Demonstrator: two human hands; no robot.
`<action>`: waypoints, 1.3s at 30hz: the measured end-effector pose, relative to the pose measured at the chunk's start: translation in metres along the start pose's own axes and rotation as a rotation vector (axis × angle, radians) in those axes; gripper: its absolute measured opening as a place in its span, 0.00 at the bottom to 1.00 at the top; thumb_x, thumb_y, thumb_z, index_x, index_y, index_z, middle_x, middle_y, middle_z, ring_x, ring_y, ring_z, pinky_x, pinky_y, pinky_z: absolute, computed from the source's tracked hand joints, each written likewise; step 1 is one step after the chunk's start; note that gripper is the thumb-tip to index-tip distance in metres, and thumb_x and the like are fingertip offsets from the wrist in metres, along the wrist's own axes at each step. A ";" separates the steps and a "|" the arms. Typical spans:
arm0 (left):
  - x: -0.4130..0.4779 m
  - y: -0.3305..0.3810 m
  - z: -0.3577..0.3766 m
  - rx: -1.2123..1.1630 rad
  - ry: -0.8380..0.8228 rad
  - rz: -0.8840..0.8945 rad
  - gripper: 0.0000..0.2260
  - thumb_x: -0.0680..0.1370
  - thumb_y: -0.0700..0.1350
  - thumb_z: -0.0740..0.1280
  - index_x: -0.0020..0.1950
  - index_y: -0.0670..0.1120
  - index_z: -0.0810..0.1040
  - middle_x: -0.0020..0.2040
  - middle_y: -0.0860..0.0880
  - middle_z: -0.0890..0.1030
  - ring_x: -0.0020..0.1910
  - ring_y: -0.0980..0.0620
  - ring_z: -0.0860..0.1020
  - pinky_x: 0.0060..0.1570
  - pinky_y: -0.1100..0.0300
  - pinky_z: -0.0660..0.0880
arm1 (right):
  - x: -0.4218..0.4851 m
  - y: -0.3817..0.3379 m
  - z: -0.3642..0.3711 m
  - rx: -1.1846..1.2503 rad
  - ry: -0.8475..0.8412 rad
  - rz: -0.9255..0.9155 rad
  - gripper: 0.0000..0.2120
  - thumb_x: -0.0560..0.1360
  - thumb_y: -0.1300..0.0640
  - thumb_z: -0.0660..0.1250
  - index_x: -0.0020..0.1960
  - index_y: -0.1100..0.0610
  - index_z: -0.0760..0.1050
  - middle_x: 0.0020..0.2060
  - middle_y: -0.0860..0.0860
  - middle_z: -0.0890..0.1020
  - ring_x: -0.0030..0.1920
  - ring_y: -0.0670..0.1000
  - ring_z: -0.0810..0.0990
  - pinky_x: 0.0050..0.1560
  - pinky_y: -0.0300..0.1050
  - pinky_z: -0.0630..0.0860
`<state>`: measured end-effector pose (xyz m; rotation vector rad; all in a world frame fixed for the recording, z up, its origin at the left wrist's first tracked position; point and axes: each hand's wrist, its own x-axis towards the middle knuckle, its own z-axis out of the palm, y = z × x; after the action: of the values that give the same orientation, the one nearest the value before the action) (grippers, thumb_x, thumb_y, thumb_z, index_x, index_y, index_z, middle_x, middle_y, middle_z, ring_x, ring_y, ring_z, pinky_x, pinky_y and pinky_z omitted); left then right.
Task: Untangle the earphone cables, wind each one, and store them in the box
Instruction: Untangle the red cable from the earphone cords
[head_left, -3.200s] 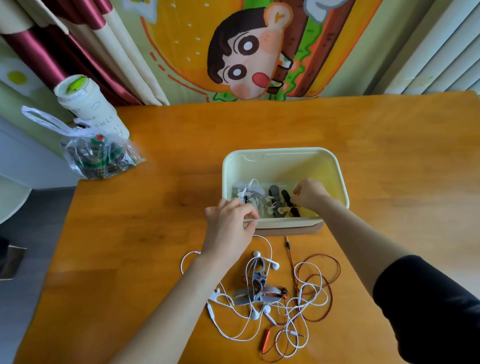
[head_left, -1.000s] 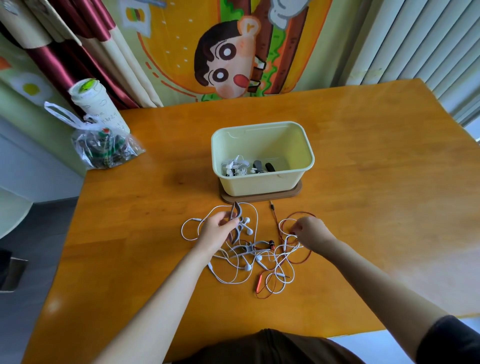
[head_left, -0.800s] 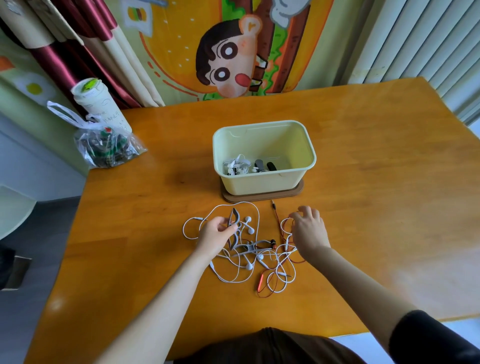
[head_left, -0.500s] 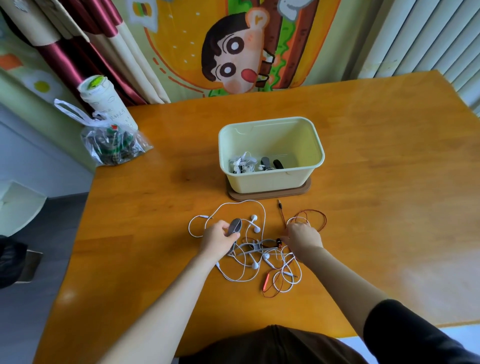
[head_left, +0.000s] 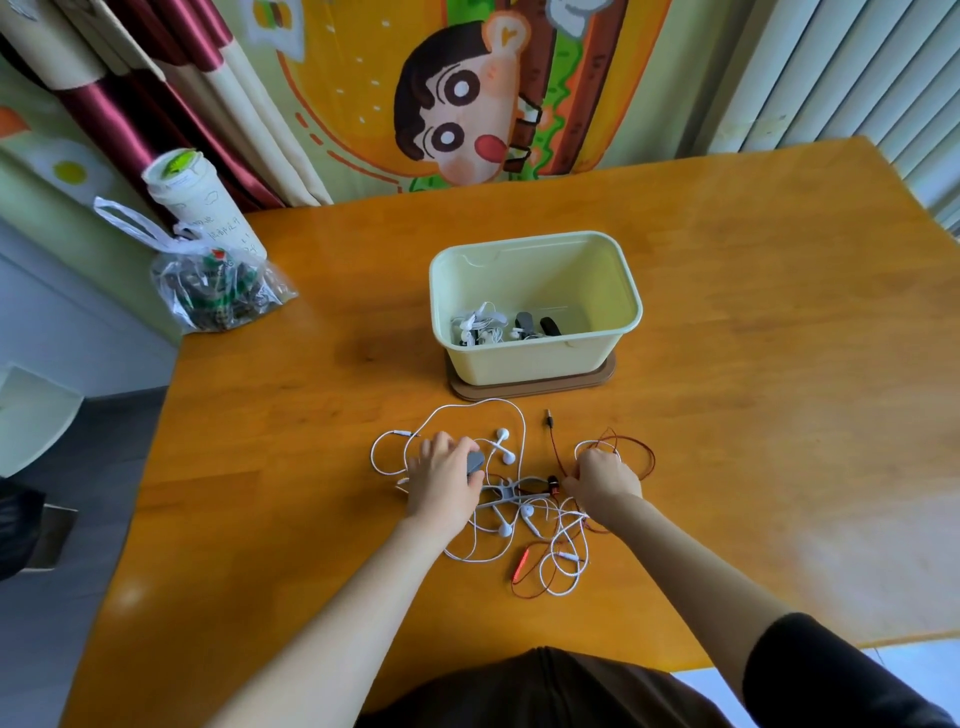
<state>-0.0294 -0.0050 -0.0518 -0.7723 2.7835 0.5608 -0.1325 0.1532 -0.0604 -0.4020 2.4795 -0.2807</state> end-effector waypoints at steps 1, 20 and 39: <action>-0.001 0.003 0.000 -0.047 -0.004 0.034 0.13 0.80 0.49 0.63 0.64 0.50 0.73 0.62 0.50 0.72 0.63 0.50 0.68 0.64 0.55 0.67 | -0.001 -0.002 -0.004 0.065 0.021 -0.014 0.05 0.77 0.58 0.63 0.46 0.60 0.75 0.41 0.54 0.78 0.39 0.52 0.76 0.36 0.43 0.73; -0.006 0.055 -0.048 -0.747 0.024 0.162 0.07 0.81 0.43 0.61 0.47 0.46 0.78 0.35 0.53 0.76 0.34 0.59 0.73 0.33 0.73 0.67 | -0.016 -0.008 -0.107 0.505 0.371 -0.135 0.05 0.79 0.57 0.58 0.51 0.59 0.69 0.45 0.56 0.81 0.41 0.57 0.81 0.42 0.53 0.78; -0.001 0.053 -0.084 -0.804 0.059 0.189 0.13 0.83 0.41 0.56 0.39 0.48 0.73 0.32 0.52 0.70 0.33 0.54 0.70 0.36 0.65 0.70 | -0.063 -0.058 -0.157 0.672 0.436 -0.595 0.13 0.80 0.62 0.57 0.40 0.55 0.75 0.27 0.48 0.75 0.26 0.44 0.71 0.29 0.35 0.69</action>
<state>-0.0642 0.0033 0.0408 -0.6419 2.6527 1.7691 -0.1649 0.1384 0.1153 -0.8342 2.4022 -1.5240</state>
